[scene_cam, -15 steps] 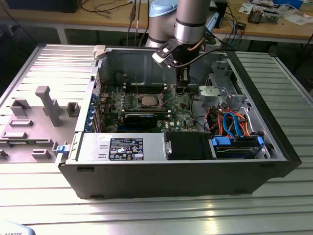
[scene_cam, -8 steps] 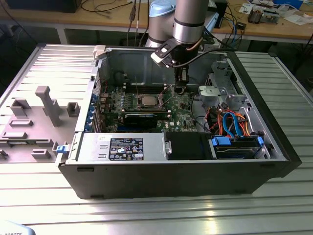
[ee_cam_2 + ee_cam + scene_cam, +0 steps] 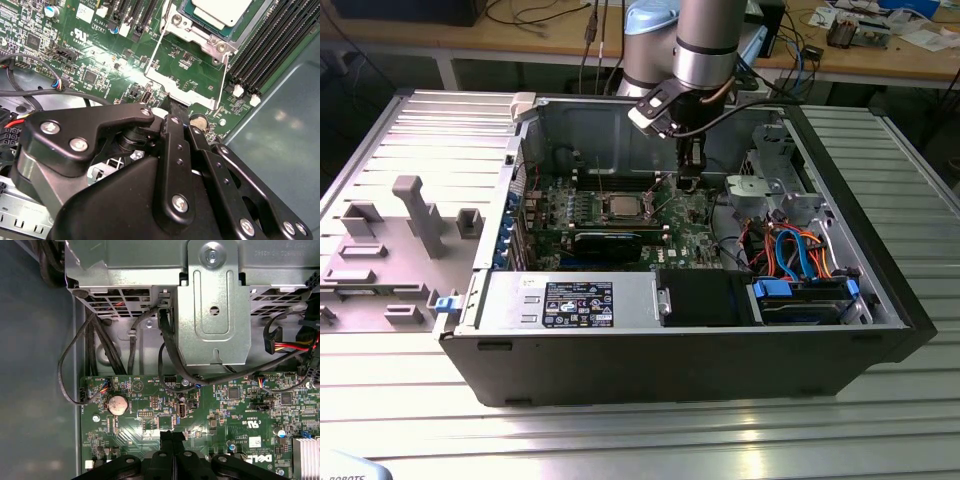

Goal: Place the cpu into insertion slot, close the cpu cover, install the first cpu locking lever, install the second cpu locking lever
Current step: 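Close the cpu cover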

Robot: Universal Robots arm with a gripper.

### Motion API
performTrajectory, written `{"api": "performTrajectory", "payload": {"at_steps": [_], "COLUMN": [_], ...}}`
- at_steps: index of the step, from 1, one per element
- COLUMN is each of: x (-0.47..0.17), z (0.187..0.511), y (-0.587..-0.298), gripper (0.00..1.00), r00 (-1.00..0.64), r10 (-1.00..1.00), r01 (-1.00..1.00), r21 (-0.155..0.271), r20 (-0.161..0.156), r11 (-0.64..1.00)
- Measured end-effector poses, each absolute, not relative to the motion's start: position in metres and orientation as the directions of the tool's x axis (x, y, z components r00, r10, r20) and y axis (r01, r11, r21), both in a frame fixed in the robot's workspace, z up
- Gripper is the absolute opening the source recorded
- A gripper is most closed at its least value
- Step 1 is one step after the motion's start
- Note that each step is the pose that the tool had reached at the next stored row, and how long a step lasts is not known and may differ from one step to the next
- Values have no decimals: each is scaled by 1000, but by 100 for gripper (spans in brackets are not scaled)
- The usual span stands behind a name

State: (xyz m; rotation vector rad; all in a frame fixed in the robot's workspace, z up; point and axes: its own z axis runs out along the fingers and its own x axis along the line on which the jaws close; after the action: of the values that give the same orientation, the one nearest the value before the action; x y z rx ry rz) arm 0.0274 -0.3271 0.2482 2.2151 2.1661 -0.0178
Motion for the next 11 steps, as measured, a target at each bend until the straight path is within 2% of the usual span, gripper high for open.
{"api": "performTrajectory", "payload": {"at_steps": [11], "x": [14], "z": [248], "y": [-327], "gripper": [11], "r00": [23], "r10": [999], "r01": [999], "r21": [23], "r20": [-39], "r11": [-22]}}
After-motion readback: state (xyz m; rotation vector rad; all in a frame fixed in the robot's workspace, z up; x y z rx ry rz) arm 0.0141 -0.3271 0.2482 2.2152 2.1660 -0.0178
